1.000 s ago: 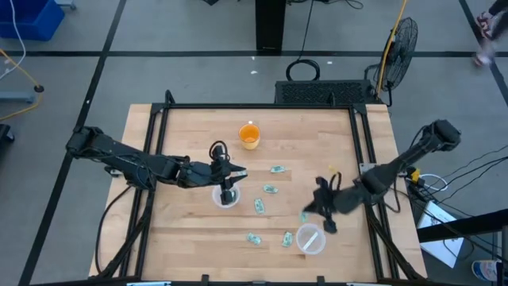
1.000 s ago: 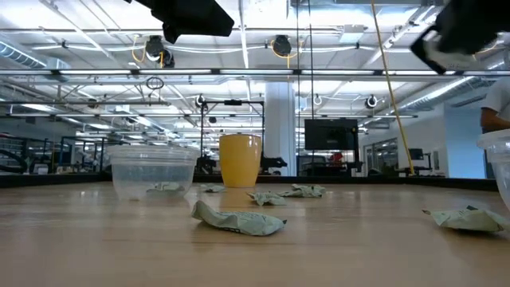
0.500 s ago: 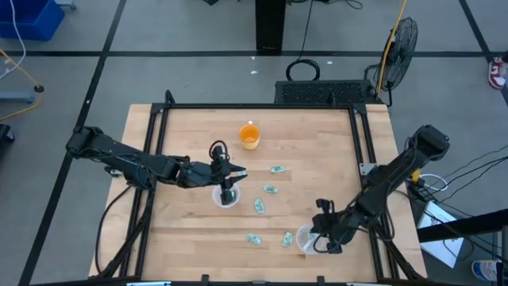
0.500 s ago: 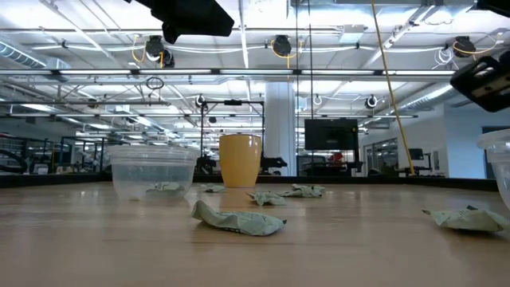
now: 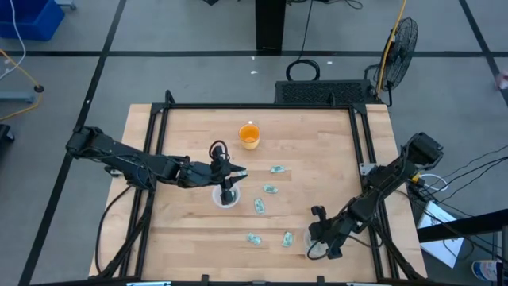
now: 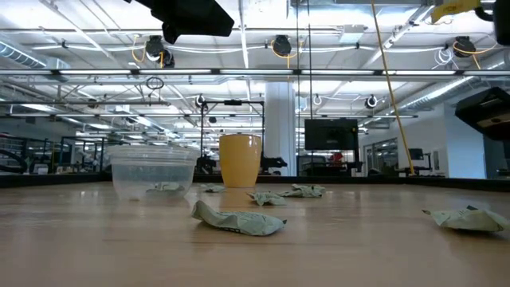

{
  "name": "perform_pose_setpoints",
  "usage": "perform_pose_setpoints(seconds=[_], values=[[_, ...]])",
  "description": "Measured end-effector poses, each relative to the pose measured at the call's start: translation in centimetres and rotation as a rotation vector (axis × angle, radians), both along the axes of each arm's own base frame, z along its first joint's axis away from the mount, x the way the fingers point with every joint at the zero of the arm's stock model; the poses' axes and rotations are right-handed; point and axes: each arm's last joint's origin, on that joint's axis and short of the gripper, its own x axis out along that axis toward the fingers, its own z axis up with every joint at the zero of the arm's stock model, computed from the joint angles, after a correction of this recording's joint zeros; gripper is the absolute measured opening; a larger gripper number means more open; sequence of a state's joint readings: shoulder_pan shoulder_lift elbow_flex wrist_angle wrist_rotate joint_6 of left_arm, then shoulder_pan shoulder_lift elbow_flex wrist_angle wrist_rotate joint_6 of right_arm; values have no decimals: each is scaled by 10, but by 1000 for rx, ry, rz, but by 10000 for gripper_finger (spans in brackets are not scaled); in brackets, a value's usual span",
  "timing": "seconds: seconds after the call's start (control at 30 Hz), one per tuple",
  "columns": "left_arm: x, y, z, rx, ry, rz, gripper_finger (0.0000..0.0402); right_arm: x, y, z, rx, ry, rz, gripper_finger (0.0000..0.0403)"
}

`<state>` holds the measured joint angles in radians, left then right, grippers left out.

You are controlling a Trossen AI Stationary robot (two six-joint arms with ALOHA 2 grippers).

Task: Pick and place Stevia / Truvia into bins
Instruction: Put the white stevia packet into the bottom transparent container, then put the white stevia packet into the top transparent container

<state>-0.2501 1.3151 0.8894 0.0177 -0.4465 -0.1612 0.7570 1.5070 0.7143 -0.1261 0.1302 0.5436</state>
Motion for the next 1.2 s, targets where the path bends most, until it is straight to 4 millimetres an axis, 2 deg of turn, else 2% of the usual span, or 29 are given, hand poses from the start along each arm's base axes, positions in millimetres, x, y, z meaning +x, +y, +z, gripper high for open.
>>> perform_pose_setpoints(seconds=[0.13, 0.47, 0.7, 0.97, 1.2], values=[[0, 0, 0, 0, 0, 0, 106, 3, -4, 1, -1, -5, -12, 14], [0, 0, 0, 0, 0, 0, 106, 4, -6, 4, -1, -8, -13, 85], [0, 0, -1, 3, 11, 0, 106, 6, -12, 14, 15, -45, -19, 102], [-1, 0, -2, -37, 10, 17, 106, 1, -18, 41, 99, -130, -29, 102], [-1, 0, -2, -65, 9, 13, 106, -11, -24, 73, 265, -178, 23, 101]])
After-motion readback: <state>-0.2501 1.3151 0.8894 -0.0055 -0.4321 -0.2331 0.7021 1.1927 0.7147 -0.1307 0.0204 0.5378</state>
